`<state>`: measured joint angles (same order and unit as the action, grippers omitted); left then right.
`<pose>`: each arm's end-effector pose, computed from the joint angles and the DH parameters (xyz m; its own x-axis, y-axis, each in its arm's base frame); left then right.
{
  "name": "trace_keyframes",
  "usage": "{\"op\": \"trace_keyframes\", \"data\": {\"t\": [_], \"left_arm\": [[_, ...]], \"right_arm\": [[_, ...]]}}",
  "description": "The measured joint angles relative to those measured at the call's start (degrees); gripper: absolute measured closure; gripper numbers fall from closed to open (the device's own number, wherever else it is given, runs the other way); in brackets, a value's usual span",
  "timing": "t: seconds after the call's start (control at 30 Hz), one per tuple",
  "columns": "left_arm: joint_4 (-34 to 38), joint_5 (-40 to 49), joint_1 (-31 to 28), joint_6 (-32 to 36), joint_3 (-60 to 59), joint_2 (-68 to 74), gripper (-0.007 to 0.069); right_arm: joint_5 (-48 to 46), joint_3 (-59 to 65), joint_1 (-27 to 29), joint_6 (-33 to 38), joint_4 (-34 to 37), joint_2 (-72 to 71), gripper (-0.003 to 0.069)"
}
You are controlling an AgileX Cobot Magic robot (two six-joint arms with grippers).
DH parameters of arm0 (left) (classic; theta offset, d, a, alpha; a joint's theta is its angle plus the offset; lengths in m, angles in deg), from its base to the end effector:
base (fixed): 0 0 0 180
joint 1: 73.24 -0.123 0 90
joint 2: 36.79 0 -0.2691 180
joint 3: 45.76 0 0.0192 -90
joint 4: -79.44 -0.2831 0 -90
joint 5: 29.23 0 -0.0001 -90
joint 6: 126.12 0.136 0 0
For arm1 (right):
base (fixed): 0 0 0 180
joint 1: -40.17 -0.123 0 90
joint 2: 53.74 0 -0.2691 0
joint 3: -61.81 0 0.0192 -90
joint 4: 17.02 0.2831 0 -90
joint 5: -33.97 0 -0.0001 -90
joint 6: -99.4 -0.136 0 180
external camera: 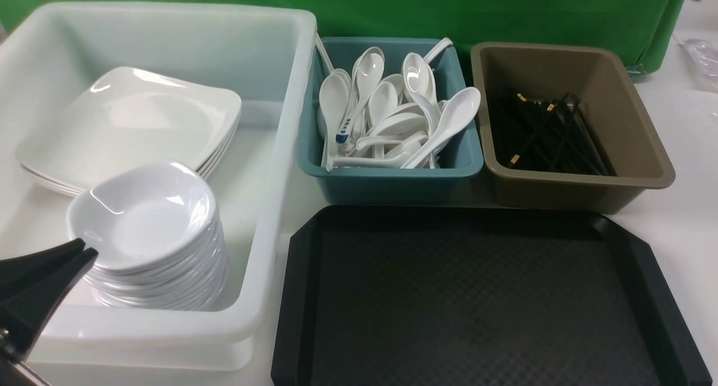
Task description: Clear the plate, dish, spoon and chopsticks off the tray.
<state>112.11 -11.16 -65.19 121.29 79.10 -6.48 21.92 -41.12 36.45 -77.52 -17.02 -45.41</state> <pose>0.1751 -0.0478 0.2752 0.0269 0.5820 -0.8127 0.3525 0.7552 0.5526 0.1489 0.0097 0.1861 -0.1257 -0.0620 -0.9901 -0.0717 0.9960 -0.0533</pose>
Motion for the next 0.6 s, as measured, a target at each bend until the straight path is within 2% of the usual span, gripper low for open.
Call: {"op": "trace_keyframes", "data": {"t": [0.6], "left_arm": [[0.0, 0.0, 0.0, 0.0, 0.0, 0.0, 0.061]], "right_arm": [[0.0, 0.0, 0.0, -0.93, 2.21, 0.0, 0.0578]]}}
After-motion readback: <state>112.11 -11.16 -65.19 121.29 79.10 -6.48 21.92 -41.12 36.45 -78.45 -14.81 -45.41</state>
